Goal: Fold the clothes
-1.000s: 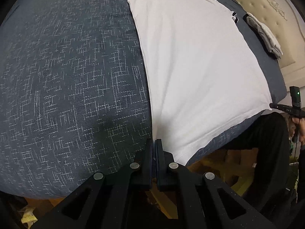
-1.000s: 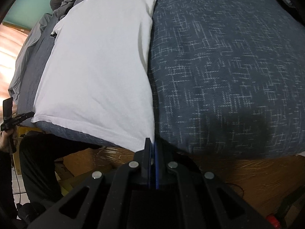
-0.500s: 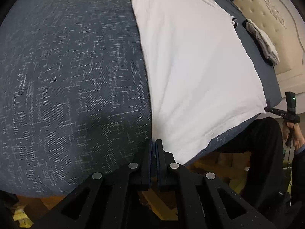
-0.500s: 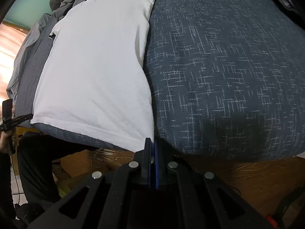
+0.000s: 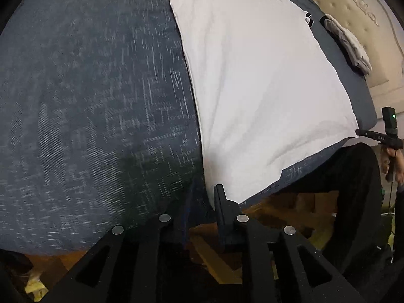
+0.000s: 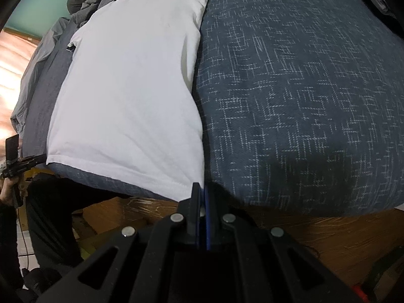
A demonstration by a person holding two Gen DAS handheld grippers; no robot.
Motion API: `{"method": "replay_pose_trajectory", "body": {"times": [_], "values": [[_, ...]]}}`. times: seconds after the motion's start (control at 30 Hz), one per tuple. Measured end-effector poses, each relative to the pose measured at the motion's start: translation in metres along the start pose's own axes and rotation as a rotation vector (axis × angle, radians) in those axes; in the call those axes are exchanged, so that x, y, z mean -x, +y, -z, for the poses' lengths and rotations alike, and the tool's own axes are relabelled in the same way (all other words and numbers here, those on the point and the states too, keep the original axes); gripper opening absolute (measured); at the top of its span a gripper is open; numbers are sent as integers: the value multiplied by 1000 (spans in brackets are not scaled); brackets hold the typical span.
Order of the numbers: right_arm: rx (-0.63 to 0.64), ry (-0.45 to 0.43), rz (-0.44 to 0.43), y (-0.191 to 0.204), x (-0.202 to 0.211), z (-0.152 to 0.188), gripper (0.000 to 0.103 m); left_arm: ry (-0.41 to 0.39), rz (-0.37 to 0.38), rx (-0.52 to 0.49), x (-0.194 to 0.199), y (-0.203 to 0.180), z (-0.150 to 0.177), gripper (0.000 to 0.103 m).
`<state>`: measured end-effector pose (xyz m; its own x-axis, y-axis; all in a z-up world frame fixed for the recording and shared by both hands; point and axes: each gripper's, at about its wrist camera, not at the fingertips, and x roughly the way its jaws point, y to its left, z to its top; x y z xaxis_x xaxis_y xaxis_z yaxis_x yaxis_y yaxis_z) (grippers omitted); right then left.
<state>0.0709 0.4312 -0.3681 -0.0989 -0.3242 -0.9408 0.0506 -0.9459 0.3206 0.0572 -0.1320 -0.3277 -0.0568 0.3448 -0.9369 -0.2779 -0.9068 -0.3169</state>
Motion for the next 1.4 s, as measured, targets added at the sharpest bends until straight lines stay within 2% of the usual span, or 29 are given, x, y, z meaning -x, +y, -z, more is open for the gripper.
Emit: {"method": "replay_pose_trajectory", "body": {"times": [0.13, 0.2, 0.27, 0.37, 0.43, 0.5, 0.57, 0.73, 0.87, 0.93, 1.13, 1.4], "values": [[-12, -12, 20, -6, 20, -4, 21, -60, -3, 0, 27, -3, -11, 19], [-25, -44, 4, -9, 33, -9, 33, -102, -11, -3, 42, -4, -23, 19], [-49, -90, -16, -14, 49, -19, 34, -139, -16, -3, 53, -6, -35, 19], [-81, -160, -53, -20, 65, -36, 34, -196, -32, -5, 55, -12, -71, 19], [-99, -212, -82, -23, 71, -49, 37, -240, -38, 6, 51, -12, -88, 20], [-117, -259, -95, -25, 74, -61, 44, -284, -20, 28, 43, -19, -110, 27], [-137, -298, -96, -28, 77, -76, 45, -317, -11, 46, 44, -22, -124, 33], [-206, -372, -85, -34, 66, -121, 50, -371, -13, 88, 34, -24, -165, 38], [-287, -420, -93, -55, 69, -163, 57, -405, -18, 115, 8, -24, -198, 49], [-317, -446, -88, -62, 67, -184, 60, -424, -26, 123, -1, -25, -211, 50], [-384, -502, -56, -81, 60, -240, 63, -470, -39, 137, -38, -31, -244, 52], [-350, -521, 16, -92, 37, -316, 63, -487, -43, 109, -78, -31, -263, 52]]}}
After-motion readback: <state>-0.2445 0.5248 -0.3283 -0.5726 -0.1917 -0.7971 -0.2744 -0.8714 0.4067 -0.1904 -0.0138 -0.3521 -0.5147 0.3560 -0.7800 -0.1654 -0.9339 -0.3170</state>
